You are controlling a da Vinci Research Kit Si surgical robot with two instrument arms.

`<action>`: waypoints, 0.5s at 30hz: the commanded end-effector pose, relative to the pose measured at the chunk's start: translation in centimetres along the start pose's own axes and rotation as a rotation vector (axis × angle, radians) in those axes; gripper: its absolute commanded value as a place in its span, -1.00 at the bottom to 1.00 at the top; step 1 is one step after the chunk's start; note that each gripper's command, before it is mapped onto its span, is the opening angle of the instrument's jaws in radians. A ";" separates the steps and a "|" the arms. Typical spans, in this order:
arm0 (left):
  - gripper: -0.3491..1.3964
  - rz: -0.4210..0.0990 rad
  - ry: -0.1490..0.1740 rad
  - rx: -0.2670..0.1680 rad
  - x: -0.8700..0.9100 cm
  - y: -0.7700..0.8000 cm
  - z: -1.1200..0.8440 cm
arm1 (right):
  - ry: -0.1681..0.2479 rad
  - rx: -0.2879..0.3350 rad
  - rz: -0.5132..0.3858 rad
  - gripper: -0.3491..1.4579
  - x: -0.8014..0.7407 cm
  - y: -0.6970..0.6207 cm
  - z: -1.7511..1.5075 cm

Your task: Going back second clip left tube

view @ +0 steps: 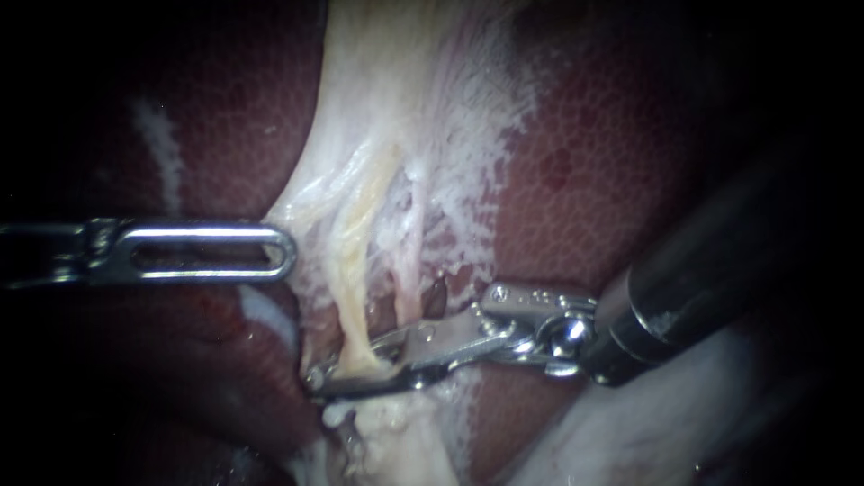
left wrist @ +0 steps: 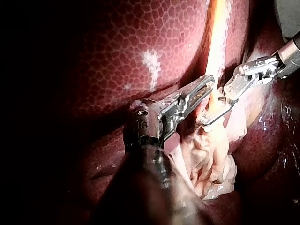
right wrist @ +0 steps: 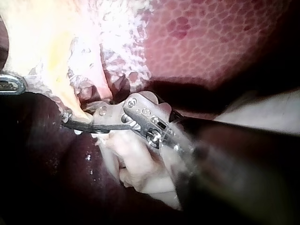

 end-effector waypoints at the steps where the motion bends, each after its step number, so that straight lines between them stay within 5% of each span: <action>1: -1.00 0.000 0.000 0.000 0.00 0.00 0.00 | 0.000 -0.001 0.000 -1.00 0.00 0.00 0.00; 9: -1.00 0.000 -0.001 -0.001 0.01 0.00 0.00 | 0.000 0.000 -0.001 -1.00 0.00 0.00 0.00; 15: -1.00 0.000 0.000 -0.001 0.01 -0.01 0.00 | -0.001 0.001 -0.018 -0.45 0.00 -0.01 -0.02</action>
